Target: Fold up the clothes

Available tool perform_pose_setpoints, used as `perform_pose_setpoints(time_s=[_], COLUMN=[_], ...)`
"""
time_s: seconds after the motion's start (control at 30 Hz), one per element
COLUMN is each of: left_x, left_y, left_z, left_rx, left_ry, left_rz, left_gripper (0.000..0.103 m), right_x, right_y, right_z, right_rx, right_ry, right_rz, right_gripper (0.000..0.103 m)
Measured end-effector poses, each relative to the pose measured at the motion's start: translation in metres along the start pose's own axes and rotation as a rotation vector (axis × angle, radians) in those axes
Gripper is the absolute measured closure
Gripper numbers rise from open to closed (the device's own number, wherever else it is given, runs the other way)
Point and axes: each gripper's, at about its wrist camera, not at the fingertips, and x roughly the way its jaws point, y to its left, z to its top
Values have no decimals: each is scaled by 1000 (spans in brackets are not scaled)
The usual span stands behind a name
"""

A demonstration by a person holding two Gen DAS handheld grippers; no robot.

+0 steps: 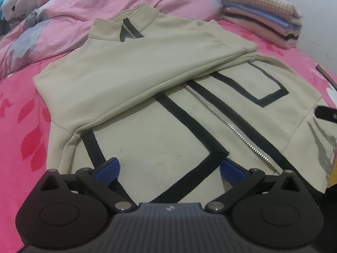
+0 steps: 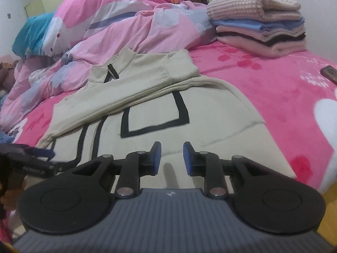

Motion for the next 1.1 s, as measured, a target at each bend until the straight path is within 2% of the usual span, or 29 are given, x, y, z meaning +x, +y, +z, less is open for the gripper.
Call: perform_pose_setpoints(time_s=[0.23,0.37,0.47,0.7,0.8,0.93,1.1], left_x=[1,1,2,2,2,2,2], left_y=[-2,-2,-3,-3,-3,-4,-6], left_z=[0,1,1,1,2,2,1], left_rx=[-8,-14,-21,-35,-44,-49,-51], left_ry=[7,14,17,27,33,36,37], left_rz=[12,16,20,31,34,39,44], left_gripper=[0,0,0,0,0,0,0], right_x=[32,32,31,30,31,30,41], right_y=[3,11,20,24,27,27,36], right_z=[-6,-12,-16,-16,-9,2,-4], right_rx=[-32,-82,-142,-164,-144,-92,-147], right_ry=[23,11,6,19,43,33,57], right_rz=[-60,-77,-111,-129,-132,-98,-126], right_gripper=[70,63,62,57,53,37,26])
